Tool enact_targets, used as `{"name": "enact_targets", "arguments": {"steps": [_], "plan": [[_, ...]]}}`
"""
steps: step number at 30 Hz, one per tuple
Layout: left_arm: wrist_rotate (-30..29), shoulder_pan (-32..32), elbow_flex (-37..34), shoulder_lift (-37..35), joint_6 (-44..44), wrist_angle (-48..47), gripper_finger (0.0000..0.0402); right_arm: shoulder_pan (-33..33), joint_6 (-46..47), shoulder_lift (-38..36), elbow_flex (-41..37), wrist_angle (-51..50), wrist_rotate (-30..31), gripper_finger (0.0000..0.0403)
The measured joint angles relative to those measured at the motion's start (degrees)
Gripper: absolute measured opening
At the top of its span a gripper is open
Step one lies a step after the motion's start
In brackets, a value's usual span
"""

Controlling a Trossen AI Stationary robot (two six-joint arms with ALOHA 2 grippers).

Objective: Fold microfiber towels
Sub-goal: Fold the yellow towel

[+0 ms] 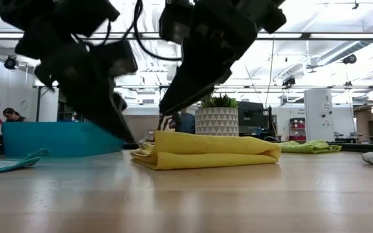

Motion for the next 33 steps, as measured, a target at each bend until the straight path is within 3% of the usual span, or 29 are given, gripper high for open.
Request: {"name": "enact_targets", "arguments": {"steps": [5, 10, 13, 21, 27, 33], "plan": [[-4.49, -0.02, 0.31, -4.00, 3.63, 1.22, 0.0092, 0.02, -2.02, -2.05, -0.04, -3.08, 4.02, 0.0104], [-12.27, 0.82, 0.31, -2.72, 6.45, 4.19, 0.0039, 0.03, -2.31, -1.17, -0.64, -0.64, 4.43, 0.0019], [-12.62, 1.54, 0.24, 0.06, 6.49, 5.75, 0.0007, 0.15, -1.27, 0.12, -1.96, 1.48, 4.42, 0.0014], [-17.25, 2.32, 0.61, 8.56, 6.16, 10.01, 0.0001, 0.15, 0.71, 4.58, -4.07, 10.22, 4.16, 0.0009], [-14.96, 2.30, 0.44, 8.56, 5.41, 3.69, 0.0001, 0.39, 1.33, 8.22, -4.00, 14.32, -0.44, 0.0009], [-13.55, 2.30, 0.39, 6.73, 2.99, -1.20, 0.0001, 0.26, 2.61, 9.93, -3.87, 16.11, -1.33, 0.0009]]}}
